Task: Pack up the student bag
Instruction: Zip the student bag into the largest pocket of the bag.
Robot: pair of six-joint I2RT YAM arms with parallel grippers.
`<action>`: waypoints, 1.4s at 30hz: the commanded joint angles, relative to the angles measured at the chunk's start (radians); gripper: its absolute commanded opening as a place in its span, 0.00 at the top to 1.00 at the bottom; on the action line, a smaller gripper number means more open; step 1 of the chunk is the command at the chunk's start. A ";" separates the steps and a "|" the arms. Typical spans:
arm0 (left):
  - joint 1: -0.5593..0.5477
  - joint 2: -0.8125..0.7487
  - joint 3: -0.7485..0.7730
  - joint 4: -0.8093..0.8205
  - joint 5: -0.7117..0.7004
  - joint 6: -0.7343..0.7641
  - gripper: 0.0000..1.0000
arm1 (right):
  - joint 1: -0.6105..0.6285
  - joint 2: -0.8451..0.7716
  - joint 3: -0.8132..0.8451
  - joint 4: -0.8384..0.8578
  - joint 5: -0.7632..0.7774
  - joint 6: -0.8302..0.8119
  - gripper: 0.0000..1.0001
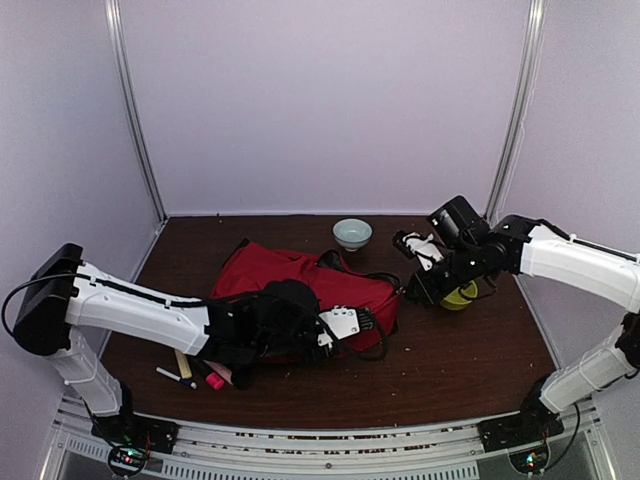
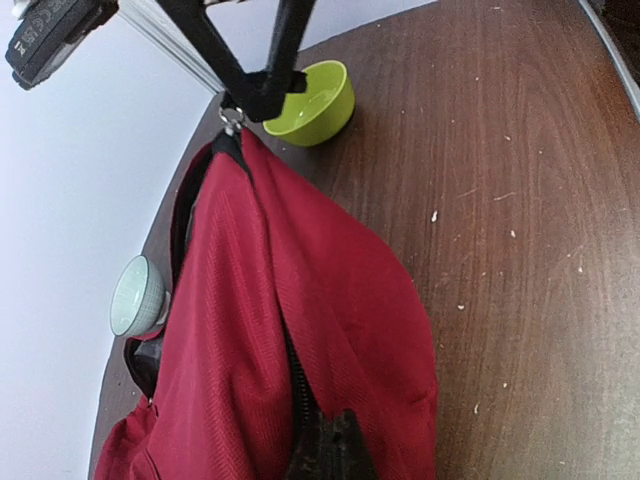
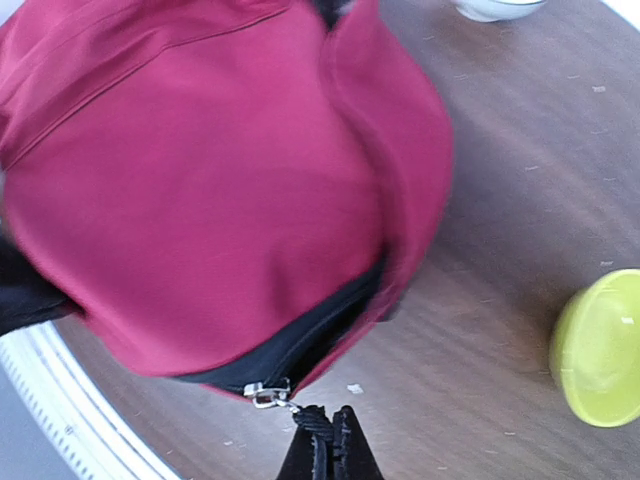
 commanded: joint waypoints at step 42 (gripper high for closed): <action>0.174 -0.622 -0.297 -0.637 0.262 -0.770 0.55 | -0.184 0.202 -0.046 0.298 -0.167 0.087 1.00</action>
